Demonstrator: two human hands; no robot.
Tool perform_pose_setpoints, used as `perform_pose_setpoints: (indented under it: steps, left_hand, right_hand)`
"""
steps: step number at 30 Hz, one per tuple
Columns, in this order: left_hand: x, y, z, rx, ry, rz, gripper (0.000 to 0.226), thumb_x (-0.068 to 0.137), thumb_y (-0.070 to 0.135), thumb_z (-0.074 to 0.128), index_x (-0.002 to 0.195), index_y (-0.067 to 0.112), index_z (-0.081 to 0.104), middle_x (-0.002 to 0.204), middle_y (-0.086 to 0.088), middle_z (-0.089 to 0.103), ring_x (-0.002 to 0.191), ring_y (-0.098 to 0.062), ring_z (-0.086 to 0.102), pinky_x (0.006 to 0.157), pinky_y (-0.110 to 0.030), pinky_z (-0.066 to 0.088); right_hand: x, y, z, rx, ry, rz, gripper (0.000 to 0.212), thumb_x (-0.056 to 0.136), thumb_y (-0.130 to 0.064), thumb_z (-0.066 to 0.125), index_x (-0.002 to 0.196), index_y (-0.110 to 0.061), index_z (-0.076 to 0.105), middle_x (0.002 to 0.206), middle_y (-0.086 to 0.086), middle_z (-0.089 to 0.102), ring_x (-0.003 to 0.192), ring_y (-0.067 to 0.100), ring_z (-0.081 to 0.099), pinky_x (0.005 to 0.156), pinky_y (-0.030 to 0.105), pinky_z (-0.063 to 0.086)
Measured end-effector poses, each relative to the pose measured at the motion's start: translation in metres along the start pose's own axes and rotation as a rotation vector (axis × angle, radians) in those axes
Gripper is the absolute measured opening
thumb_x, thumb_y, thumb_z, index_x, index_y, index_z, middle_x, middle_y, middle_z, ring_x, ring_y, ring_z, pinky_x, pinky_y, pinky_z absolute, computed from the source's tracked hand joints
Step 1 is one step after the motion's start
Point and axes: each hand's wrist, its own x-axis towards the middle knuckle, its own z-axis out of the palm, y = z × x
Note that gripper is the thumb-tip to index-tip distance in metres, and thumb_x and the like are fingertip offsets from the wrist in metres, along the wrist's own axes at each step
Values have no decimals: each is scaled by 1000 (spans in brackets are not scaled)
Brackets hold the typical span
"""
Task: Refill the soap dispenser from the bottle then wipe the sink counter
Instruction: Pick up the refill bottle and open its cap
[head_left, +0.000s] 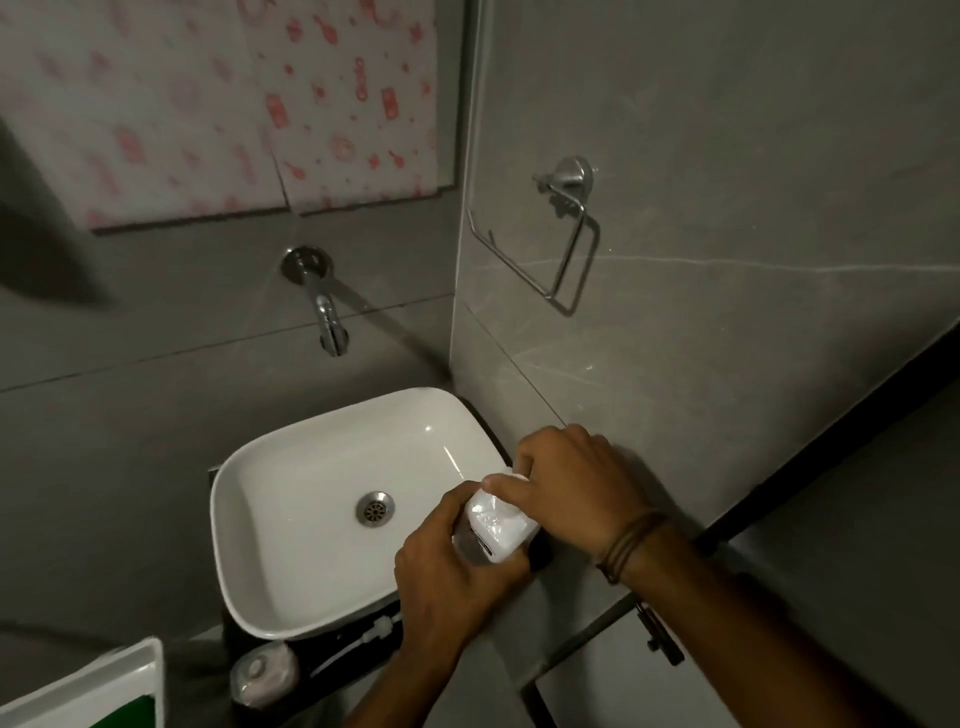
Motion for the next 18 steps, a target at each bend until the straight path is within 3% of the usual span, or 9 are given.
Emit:
perform_pose_setpoints:
  steps: [3,5,7,9,10,12,14,16,18]
  left_hand:
    - [0,11,-20,42,11,20,69,57,62,83,111,82,46,105,56,59,96,24,60,76,2,43]
    - [-2,10,-29,41,7,22,64,58,60,84,108,79,50,99,55,61,93,25,61,77,3,43]
    - [-3,5,-34,22,14,14,63,63,50,92,117,63,60,101,40,70,92,15,66,84,-3,47]
    - [-2,3,-38,-7,-13,-26,64,73,39,95,130,37,67,117,17,75,99,-2,69,96,-20,54]
    - [-1,3,-39,-10,-25,-31,62,74,37,95,130,33,67,118,12,75,102,-6,69,97,-23,56]
    - [0,4,-45,2,-9,9,60,67,45,92,120,45,64,107,19,74,93,-5,69,85,-11,51]
    - [0,5,-52,11,9,8,60,62,51,87,114,53,59,102,24,71,88,-1,66,79,-3,42]
    - [1,2,-55,4,16,-10,61,62,54,87,119,48,64,105,23,73,90,-1,67,81,-5,46]
    - [2,1,-56,17,1,-28,61,64,53,89,121,44,66,105,22,73,89,-4,68,83,-11,52]
  right_hand:
    - [6,-16,-18,-101,-135,-199,29,84,-43,79,110,-29,76,112,-5,74,96,14,70,82,26,58]
    - [4,-25,-25,-112,-178,-297,48,76,-29,86,121,-34,71,119,-9,72,104,14,69,88,29,60]
    - [1,-34,-25,-106,-190,-285,74,68,-47,87,134,-38,55,121,-9,68,104,15,66,88,33,60]
    - [1,-45,-23,-201,-157,-229,74,69,-74,73,128,-33,56,115,-4,69,96,18,65,83,36,59]
    - [2,-50,-23,-261,-141,-224,66,75,-77,65,120,-29,61,111,-1,70,92,19,66,80,35,58]
    - [3,-53,-24,-261,-159,-246,40,86,-57,69,115,-30,67,114,0,71,95,19,67,82,33,58]
    - [1,-56,-28,-159,-189,-279,43,81,-34,79,122,-37,64,123,-6,68,104,18,68,88,33,60]
    - [0,-59,-29,-100,-173,-248,60,77,-46,80,131,-42,55,129,-8,65,110,18,66,92,37,59]
    - [2,-62,-28,-200,-163,-207,58,81,-63,71,130,-34,59,126,-4,68,106,20,67,91,38,58]
